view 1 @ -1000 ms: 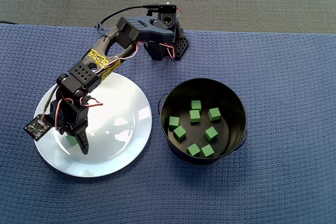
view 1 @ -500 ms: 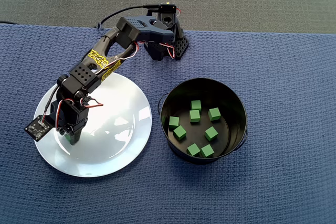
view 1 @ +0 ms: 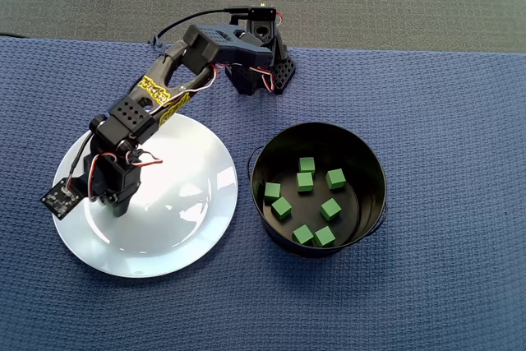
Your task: Pick up the green cubes from the white plate and place them in the black recipient
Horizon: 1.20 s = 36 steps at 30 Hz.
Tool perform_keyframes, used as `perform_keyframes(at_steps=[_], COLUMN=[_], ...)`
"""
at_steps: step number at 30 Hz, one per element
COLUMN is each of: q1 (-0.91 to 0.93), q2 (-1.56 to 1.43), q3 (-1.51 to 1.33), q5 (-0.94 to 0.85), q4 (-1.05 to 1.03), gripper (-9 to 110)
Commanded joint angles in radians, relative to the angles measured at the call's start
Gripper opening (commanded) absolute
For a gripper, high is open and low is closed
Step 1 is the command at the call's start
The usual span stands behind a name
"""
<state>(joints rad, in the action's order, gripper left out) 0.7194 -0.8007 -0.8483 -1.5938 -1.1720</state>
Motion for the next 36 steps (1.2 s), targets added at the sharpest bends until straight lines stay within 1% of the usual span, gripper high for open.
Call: perform_keyframes(at_steps=[1, 4, 9, 14, 19, 25, 29, 34, 35, 36], q1=[-0.038, -0.069, -0.120, -0.225, -0.393, -0.680, -0.828, -0.896, -0.905, -0.925], q2=[-0.230, -0.334, -0.554, -0.825, -1.062, -1.298, -1.359, -1.382, -1.381, -1.381], q3=[-0.002, -0.014, -0.049, -0.206, -0.359, -0.609, -0.802, -1.011, -1.028, -1.039], q5=[0.141, 0.333, 0.615, 0.836, 1.032, 1.292, 1.391, 1.394, 1.382, 1.339], q4=[-0.041, -0.051, -0.173, -0.241, -0.284, -0.259, -0.179, -0.041, -0.034, -0.035], gripper=[0, 0, 0, 0, 0, 0, 0, 0, 4, 18])
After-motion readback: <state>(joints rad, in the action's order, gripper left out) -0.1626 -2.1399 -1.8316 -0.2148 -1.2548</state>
